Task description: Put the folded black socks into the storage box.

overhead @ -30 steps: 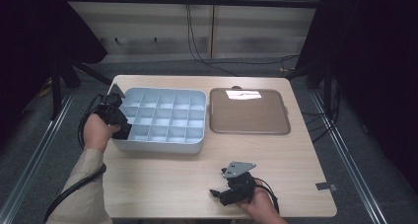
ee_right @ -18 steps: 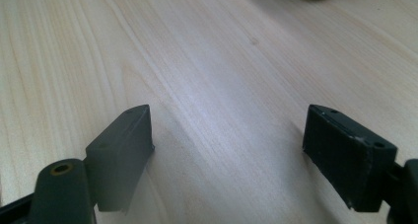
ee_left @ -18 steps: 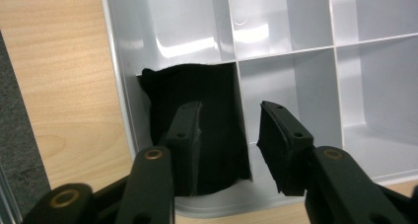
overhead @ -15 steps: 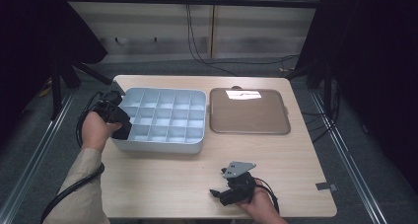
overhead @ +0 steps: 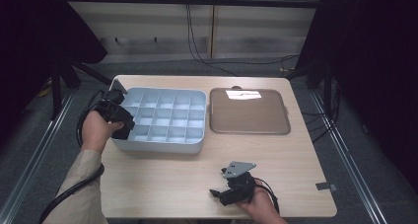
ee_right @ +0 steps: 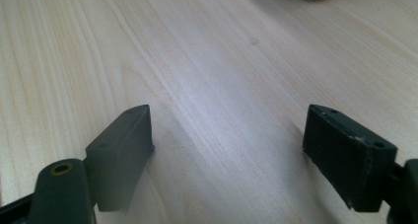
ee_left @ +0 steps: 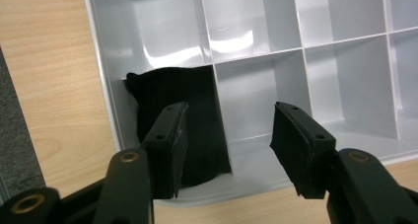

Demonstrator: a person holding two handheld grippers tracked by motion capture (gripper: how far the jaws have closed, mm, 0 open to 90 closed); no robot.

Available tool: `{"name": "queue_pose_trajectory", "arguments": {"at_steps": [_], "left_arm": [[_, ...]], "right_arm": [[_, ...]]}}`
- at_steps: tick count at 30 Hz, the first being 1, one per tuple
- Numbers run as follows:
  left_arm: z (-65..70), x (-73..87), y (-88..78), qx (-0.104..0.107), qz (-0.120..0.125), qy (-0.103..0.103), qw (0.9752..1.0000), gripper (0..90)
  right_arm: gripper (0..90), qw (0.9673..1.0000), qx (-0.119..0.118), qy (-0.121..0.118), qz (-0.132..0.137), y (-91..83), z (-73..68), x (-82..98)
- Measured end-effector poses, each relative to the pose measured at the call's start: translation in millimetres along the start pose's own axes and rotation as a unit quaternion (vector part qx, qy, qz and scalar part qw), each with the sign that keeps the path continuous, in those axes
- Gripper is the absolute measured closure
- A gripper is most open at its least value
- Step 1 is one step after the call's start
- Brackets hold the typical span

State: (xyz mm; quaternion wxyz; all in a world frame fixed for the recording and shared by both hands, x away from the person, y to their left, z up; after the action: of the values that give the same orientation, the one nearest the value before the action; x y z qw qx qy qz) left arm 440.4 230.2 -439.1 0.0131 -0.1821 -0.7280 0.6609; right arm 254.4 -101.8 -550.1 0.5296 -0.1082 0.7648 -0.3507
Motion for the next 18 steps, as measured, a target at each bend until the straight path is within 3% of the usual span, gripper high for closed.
{"name": "queue_pose_trajectory", "arguments": {"at_steps": [18], "left_arm": [[11.5,2.7,-10.0,0.007,0.013,0.015,0.9998,38.3]], "right_arm": [[18.8,1.0,0.001,-0.001,0.0,-0.1,0.1,0.0]]}}
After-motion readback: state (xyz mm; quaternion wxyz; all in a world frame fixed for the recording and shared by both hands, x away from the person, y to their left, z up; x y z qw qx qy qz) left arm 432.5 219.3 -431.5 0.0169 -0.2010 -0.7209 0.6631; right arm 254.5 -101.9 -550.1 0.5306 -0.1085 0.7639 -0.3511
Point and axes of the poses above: each handheld gripper's, and its own axes: y roughly forward along the jaws, x roughly out of its underside, z roughly to its right, the point moved 6 cm from there along y, roughly forward along the jaws, and after that the axes turned 14 degrees about -x, right-handed, at the moved point
